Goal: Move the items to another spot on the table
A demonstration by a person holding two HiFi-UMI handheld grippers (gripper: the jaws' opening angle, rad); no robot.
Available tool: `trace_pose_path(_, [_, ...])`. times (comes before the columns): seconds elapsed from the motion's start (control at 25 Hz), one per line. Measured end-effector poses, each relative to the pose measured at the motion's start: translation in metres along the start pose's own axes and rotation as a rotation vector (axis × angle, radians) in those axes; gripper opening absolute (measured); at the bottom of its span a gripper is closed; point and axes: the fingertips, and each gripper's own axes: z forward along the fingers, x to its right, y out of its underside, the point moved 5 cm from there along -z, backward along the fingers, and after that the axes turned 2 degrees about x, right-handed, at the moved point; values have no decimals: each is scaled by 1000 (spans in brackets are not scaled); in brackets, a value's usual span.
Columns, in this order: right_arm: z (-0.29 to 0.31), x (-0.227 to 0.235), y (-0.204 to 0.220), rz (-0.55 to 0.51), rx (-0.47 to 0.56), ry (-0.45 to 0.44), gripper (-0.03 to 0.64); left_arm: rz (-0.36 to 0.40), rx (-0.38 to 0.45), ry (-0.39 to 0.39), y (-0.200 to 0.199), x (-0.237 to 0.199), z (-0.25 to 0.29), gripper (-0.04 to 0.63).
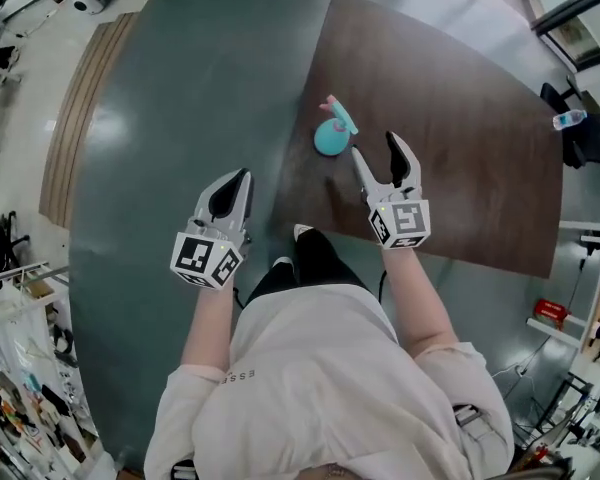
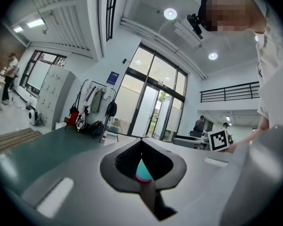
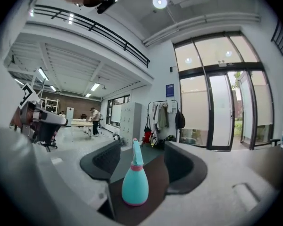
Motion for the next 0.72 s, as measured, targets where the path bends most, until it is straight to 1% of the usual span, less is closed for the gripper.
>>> trace_pose_path(0.08, [-32,-4,-6,-5,14,56,266,-1,-7,48,0,13,-7,15])
trace_pose_path(0.12, [-48,-5,-6,-5,12,78,215,-2,-13,71,1,20,-9,15])
trace_pose_path(0.16, [-63,-7,-5,-6,5,97,125,-2,-19,92,3,27,-11,15])
trace_pose_path(0.2, [-77,-8,-3,-6,-3,113,55,-1,-25,111,5,35,-13,15])
trace_pose_path(0.24, [-91,-9,-1,-4,-13,126,18,1,-30,127,7,44,-15,15])
trace_pose_path(0.32, [-116,-9,2,6,-29,148,14,3,-36,152,10,63,-19,15])
trace_pose_path(0.4, [-137,-7,3,14,-28,167,-8,9,-43,174,15,82,-22,15])
trace_pose_path(0.44, [-147,-5,4,18,-25,174,-8,13,-49,184,19,91,-23,15])
trace_pose_path(0.56, [-182,4,14,35,-30,181,-8,25,-54,196,29,124,-27,15])
trace_pose_path(0.72, [-234,29,25,58,-48,181,-8,39,-44,204,41,179,-27,14])
